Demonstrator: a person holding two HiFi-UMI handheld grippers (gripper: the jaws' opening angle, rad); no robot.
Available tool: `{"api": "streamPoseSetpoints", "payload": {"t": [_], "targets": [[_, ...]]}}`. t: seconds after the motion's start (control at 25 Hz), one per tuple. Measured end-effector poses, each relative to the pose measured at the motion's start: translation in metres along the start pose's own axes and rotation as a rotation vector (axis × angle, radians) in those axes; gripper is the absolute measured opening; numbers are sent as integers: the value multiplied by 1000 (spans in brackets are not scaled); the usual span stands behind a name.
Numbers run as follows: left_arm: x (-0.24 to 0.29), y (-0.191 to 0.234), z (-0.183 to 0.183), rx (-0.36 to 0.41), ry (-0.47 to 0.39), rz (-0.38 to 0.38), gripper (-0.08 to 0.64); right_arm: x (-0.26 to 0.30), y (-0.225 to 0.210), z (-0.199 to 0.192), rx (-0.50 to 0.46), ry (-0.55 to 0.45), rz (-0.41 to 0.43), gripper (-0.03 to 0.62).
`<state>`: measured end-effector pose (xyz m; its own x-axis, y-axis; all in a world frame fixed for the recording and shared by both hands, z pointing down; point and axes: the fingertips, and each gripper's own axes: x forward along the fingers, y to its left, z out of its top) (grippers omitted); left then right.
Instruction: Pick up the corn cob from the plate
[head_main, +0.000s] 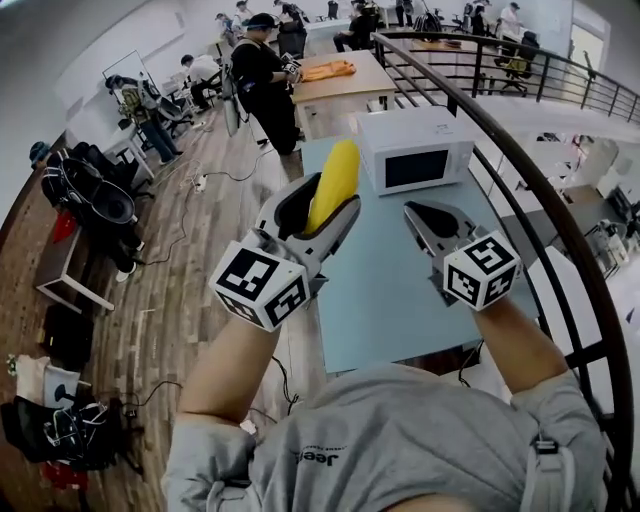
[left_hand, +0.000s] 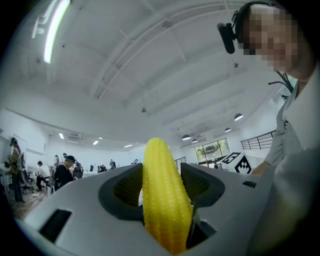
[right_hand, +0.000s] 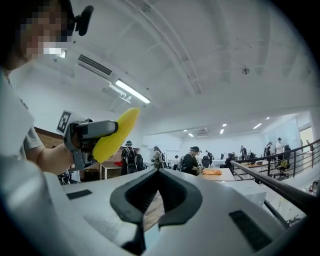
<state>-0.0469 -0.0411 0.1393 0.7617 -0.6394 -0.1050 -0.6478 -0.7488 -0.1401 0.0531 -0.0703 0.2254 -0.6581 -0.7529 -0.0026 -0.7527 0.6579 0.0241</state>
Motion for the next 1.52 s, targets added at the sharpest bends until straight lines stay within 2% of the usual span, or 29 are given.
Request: {"api": "streamPoseSetpoints", "payload": {"t": [0.12,0.28,0.56,0.96,1.24,1.4,1.52], "targets": [[-5,7,-46,-107,39,10,250,1,0,-35,52,69,12,15],[0,17,-113,-205,112,33,252,9,-6,-93,104,150,22,15],[-5,7,-224,-387,272,70,252,6,5,-195,224,332,68,15],[-32,-15,-385,-573,492,148,252,8,17,-305,316,506,133,15],[-54,-36,-449,-659,626,152,252,2,24,-366,386,622,158,15],[-68,-50,-472,-697,675,153,252,-4,38,-392,419,676,183,15],[-75,-58,-486,-704,710,153,252,-9,46,-408,408,715,210,15]]}}
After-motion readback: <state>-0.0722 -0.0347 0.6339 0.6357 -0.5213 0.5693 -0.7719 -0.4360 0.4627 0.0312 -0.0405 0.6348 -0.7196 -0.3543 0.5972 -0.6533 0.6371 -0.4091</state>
